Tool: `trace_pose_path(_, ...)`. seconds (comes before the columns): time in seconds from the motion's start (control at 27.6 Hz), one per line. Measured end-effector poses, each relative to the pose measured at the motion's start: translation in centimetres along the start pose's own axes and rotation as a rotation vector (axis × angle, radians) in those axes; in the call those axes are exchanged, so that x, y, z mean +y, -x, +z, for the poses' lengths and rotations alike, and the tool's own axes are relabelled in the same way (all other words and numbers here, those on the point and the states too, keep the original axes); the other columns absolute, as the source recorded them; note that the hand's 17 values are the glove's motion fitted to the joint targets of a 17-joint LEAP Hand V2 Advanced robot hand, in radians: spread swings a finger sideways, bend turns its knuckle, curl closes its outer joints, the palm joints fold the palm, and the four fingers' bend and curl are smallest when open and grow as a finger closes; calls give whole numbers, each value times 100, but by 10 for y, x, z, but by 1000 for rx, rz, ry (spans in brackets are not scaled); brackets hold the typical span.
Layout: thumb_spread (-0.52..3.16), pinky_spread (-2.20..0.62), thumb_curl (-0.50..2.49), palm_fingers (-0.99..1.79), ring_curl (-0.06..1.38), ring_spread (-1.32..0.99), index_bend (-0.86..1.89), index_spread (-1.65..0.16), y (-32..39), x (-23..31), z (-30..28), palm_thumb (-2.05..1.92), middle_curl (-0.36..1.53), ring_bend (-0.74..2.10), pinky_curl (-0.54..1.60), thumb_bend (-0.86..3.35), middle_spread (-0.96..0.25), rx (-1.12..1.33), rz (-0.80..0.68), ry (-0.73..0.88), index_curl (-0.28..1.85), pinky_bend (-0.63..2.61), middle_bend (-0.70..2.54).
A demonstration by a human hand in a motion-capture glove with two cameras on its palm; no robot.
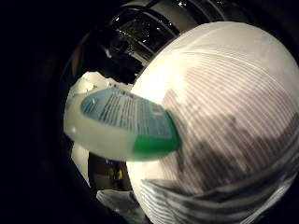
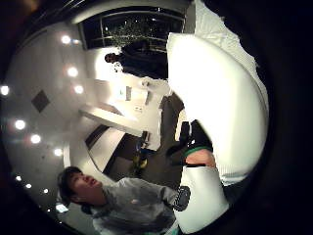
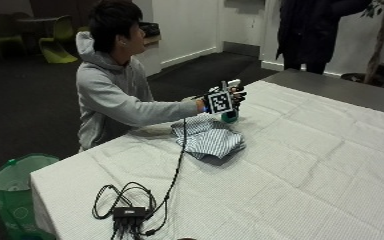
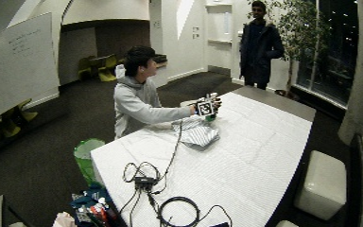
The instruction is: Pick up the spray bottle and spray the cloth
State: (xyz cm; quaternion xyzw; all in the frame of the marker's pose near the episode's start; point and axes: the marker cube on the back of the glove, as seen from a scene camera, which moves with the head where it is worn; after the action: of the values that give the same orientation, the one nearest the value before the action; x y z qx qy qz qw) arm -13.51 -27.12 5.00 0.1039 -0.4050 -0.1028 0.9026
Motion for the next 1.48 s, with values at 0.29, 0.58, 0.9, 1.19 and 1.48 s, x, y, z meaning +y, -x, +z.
trace_pose_path(0.29, 75, 3, 65, 30, 40, -6, 5, -28, 31, 74, -43, 84, 38, 43, 43, -4, -5, -100, -28, 149, 29, 60, 23)
trace_pose_path(0.58, 84, 7, 60, 34, 38, -5, 9, -29, 49, 60, -64, 81, 38, 45, 41, -3, -5, -25, -37, -164, 25, 58, 24)
trace_pose_path(0.9, 88, 9, 56, 38, 38, -4, 10, -29, 69, 106, -70, 81, 39, 46, 38, -3, -5, -49, -65, -53, 23, 55, 26)
trace_pose_path(1.19, 90, 9, 54, 42, 37, -4, 11, -28, 71, 110, -73, 80, 39, 46, 37, -3, -5, -3, -78, -166, 22, 51, 28)
trace_pose_path(1.48, 91, 9, 53, 45, 37, -4, 10, -28, 67, 125, -75, 81, 40, 46, 36, -3, -5, 1, -76, -152, 22, 48, 29)
